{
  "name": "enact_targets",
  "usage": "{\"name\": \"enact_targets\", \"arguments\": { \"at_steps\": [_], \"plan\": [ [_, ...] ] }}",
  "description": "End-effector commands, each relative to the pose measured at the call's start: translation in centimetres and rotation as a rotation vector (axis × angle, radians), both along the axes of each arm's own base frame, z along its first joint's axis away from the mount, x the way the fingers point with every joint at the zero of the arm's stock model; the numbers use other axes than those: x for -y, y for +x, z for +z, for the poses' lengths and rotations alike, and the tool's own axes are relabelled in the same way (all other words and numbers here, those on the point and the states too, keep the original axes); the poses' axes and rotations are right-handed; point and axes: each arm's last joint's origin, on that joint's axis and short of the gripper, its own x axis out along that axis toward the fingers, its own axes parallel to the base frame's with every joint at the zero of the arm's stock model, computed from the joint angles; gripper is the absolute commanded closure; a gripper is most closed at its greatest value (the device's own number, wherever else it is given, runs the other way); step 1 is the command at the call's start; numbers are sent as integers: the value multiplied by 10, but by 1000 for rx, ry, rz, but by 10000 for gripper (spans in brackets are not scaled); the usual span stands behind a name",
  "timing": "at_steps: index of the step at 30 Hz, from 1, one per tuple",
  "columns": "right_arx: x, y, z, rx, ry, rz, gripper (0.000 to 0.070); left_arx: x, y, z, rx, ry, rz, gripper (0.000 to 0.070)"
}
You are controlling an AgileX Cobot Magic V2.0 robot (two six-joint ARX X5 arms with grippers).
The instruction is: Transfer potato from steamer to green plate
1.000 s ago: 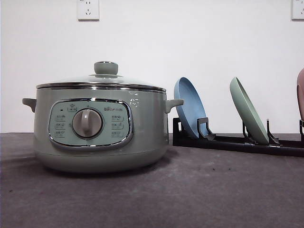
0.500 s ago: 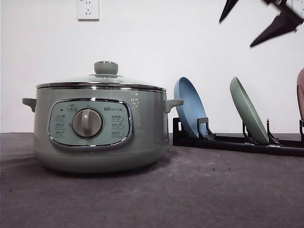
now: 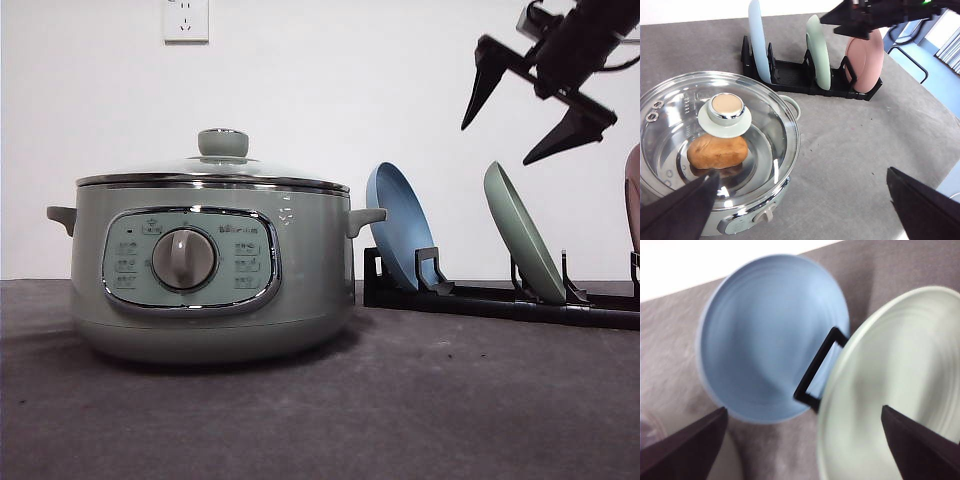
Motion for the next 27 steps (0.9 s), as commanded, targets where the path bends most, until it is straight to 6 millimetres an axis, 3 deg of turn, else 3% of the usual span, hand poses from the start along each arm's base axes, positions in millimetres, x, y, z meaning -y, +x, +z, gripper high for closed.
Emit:
{"name": "enact_targets", "arguments": {
  "at_steps": [1,4,11,17,20,24,27],
  "plan": [
    [-1,9,1,18,18,-16,122,1,0,7,36,3,-16,0],
    [-1,14,-2,30,36,-29,173,1,0,6,35,5,-17,0],
    [-2,22,-14,9,55,-44,187,2,3,5,25,9,-17,0],
    [-2,27,-21,-7,53,-44,263,2,5,4,20,14,-19,0],
    [-2,28,-24,-12,51,-45,349,3,5,4,18,15,-19,0],
    [-2,29,-27,-25,52,-44,394,3,5,4,18,15,-19,0],
    [-2,29,-29,-35,51,-44,551,3,5,4,18,15,-19,0]
  ]
}}
